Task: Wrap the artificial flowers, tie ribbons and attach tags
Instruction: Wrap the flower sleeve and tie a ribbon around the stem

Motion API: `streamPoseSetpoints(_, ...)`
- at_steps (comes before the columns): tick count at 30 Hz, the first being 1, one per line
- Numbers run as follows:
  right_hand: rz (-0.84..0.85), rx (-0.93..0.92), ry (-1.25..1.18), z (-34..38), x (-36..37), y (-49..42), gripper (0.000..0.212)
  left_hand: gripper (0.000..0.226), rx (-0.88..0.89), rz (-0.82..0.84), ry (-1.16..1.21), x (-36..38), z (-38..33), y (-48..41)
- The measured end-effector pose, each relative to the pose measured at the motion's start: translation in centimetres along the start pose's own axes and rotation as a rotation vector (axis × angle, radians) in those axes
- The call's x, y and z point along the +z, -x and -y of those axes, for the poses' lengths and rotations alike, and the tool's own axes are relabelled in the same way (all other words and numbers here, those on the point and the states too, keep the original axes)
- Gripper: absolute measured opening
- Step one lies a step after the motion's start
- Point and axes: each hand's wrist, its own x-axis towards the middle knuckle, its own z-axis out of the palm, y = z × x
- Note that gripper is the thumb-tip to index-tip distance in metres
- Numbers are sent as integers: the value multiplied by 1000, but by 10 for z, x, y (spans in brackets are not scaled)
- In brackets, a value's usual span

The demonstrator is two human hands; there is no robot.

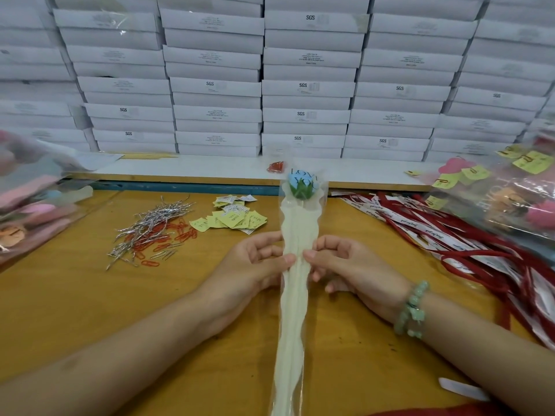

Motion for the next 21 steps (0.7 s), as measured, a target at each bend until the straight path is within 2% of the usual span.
streamPoseSetpoints(3,39,14,13,2,-1,0,39,55,6,-4,-12,0,1,0)
streamPoseSetpoints(7,104,35,18,4,-5,0,36,62,-6,-10,-19,1,-1,1)
streamPoseSetpoints(11,149,5,-25,2,-9,0,23,43,-62,35,104,0,-4,0)
streamPoseSetpoints(15,170,-12,-81,1,-11,-1,32,33,-170,185,124,-7,-9,-1)
streamPoseSetpoints(21,183,-33,-112,-1,-12,-1,28,39,-266,379,116,-10,-13,1)
